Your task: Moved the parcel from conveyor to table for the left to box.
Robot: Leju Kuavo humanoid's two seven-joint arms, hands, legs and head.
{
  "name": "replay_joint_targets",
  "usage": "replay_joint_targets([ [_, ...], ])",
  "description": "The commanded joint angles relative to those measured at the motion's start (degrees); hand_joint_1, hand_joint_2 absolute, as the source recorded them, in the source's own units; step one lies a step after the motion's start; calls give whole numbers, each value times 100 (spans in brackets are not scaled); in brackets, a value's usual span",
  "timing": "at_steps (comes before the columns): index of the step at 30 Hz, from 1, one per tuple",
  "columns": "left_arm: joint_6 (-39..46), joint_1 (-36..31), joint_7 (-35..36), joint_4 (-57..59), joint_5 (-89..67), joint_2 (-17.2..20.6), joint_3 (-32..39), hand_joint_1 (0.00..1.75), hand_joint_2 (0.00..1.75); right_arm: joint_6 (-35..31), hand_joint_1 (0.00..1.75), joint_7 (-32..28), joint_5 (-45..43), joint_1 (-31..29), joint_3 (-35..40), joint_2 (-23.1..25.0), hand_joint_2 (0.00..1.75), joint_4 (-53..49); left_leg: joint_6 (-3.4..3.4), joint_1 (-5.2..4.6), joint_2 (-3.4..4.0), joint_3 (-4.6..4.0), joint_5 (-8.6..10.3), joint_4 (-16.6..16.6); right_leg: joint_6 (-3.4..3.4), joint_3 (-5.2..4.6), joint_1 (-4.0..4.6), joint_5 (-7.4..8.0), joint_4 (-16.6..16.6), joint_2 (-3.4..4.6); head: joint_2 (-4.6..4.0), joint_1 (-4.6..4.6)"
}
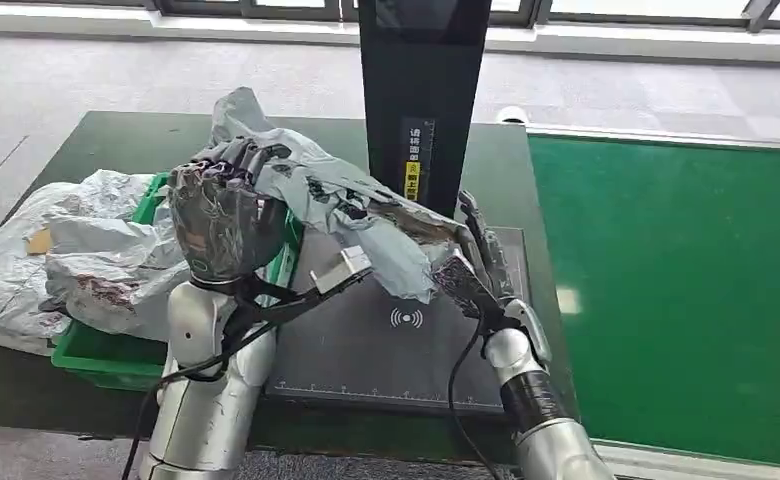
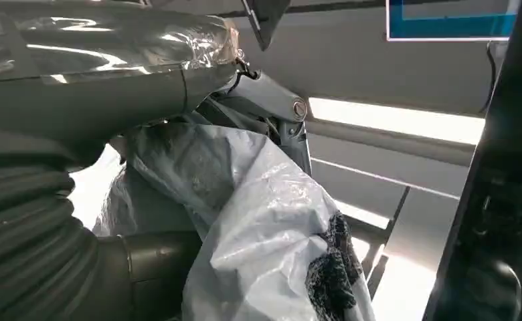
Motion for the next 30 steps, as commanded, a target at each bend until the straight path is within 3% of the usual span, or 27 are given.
replay_joint_targets([
  [1,90,-661,-179,-15,8,19,1149,175,175,-67,0,72,-83,320,-876,-270,0,50,-5,6,-27,4,5,-4,-3,14,6,-3,-7,-31,0,0],
  [5,90,-986,-151,930,-62,140,1771,175,175,-11,0,83,-123,489,-880,-274,0,-200,3,-1,-82,9,15,-15,6,42,1,-11,-12,-91,0,7],
  [8,90,-1023,31,1293,38,339,1774,175,175,33,0,112,-121,575,-901,-275,0,-329,-9,8,-24,26,15,-32,-5,44,10,11,-31,-35,0,2],
  [11,90,-1197,-59,1829,-165,205,2192,175,175,65,0,91,-119,580,-1005,-271,0,-289,-4,-1,-34,16,12,-18,-5,28,0,-1,-10,-46,0,2],
  [14,90,-1050,-88,1882,-165,201,2248,175,175,91,0,85,-88,589,-1018,-272,0,-302,-7,4,-29,18,12,-17,-4,31,5,0,-14,-41,0,2],
  [16,90,-1097,542,2157,-165,464,1821,175,175,164,0,76,-90,640,-1075,-247,0,-374,-6,4,-29,17,11,-17,-3,32,5,-1,-14,-40,0,2],
  [19,90,-1205,570,2502,-158,501,2072,175,175,198,0,76,-75,678,-1150,-222,0,-488,-6,6,-36,11,11,-13,-4,28,7,-2,-11,-48,0,2],
  [20,90,-1260,906,2728,-165,654,2005,175,175,256,0,77,-79,708,-1176,-213,0,-564,-6,5,-36,13,12,-15,-4,30,5,-2,-13,-49,0,2],
  [30,90,-1248,1003,2668,-165,672,2132,175,175,269,0,83,-68,710,-1190,-208,0,-575,-6,4,-32,1,10,-6,-3,17,5,-2,-4,-40,0,2],
])
